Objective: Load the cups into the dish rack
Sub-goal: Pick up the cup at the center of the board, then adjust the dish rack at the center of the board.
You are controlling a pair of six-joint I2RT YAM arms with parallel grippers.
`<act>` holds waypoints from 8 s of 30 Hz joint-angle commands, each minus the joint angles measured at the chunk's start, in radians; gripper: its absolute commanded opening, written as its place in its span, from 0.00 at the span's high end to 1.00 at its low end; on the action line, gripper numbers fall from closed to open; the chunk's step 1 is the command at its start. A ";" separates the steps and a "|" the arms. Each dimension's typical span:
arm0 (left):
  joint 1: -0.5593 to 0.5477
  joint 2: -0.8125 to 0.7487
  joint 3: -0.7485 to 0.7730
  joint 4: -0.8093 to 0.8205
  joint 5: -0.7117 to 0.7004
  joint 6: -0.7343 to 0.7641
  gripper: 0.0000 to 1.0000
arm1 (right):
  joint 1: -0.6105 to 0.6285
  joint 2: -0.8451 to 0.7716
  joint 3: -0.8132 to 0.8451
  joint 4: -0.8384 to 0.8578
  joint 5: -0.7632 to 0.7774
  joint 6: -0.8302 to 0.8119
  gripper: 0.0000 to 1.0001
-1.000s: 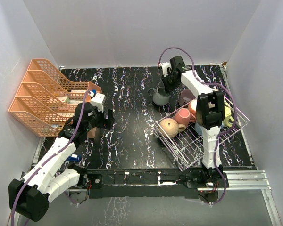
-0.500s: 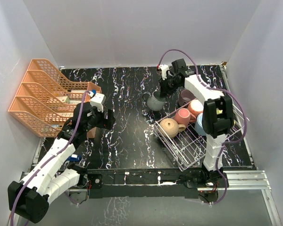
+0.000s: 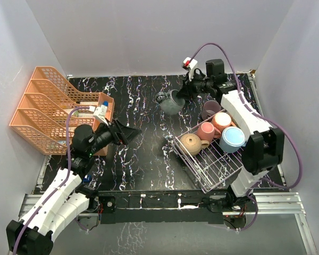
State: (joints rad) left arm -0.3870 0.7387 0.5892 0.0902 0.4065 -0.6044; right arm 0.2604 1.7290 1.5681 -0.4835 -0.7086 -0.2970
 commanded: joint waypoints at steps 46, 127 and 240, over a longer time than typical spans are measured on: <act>-0.674 0.460 0.028 1.190 -0.146 -0.919 0.14 | 0.000 -1.103 -0.483 0.332 -0.220 -0.817 0.92; -0.431 0.320 -0.314 1.264 -0.141 -0.899 1.00 | -0.001 -1.027 -0.456 -0.534 -0.028 -0.873 0.26; -0.406 -0.125 -0.003 0.090 -0.143 -0.363 1.00 | 0.286 -0.860 -0.747 -0.854 -0.104 -1.106 0.37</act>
State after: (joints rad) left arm -0.7940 0.6197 0.4999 0.0170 0.2192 -0.9794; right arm 0.5495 0.8909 0.8322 -1.3159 -0.7815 -1.3411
